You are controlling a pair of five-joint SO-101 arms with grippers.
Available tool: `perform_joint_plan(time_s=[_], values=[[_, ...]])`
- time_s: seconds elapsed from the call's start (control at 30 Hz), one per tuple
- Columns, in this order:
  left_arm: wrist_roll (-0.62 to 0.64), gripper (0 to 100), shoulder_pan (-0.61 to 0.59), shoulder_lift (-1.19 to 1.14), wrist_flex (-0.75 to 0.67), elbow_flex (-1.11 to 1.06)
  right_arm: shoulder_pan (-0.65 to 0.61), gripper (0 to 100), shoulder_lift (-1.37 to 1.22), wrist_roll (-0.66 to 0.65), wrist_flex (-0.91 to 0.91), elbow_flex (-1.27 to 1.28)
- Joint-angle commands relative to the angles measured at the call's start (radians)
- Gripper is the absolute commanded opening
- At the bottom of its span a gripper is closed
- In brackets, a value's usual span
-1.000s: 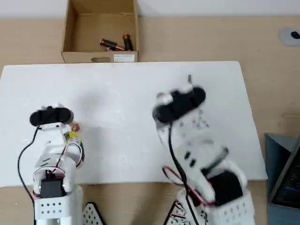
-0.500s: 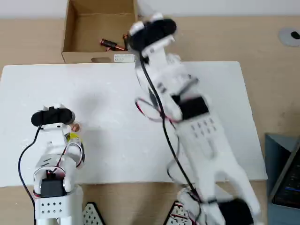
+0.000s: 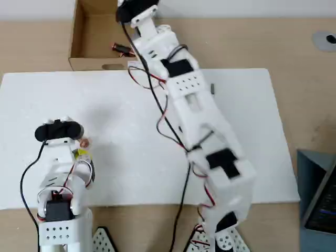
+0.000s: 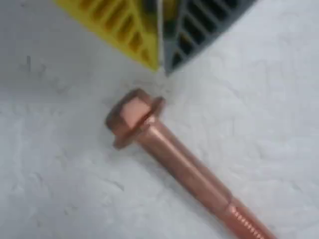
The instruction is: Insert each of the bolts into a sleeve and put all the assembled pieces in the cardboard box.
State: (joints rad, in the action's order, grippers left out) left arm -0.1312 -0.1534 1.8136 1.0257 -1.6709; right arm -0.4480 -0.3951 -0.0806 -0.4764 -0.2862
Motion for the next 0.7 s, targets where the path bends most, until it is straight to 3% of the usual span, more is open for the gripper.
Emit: perform_joint_plan(time_s=[0.0, 0.37, 0.57, 0.67], values=[[-0.008, 0, -0.005, 0.008, -0.015, 0.008, 0.012, 1.0, -0.131, -0.054, 0.037, -0.259], [-0.008, 0, -0.005, 0.008, -0.014, 0.008, 0.013, 1.3, -0.565, -0.229, 0.028, -0.745], [-0.006, 0, -0.006, 0.008, -0.014, 0.008, 0.01, 14.8, -0.657, -0.262, -0.049, -0.855], [-0.006, 0, -0.006, 0.008, -0.014, 0.008, 0.01, 15.2, -0.685, -0.264, -0.063, -0.898]])
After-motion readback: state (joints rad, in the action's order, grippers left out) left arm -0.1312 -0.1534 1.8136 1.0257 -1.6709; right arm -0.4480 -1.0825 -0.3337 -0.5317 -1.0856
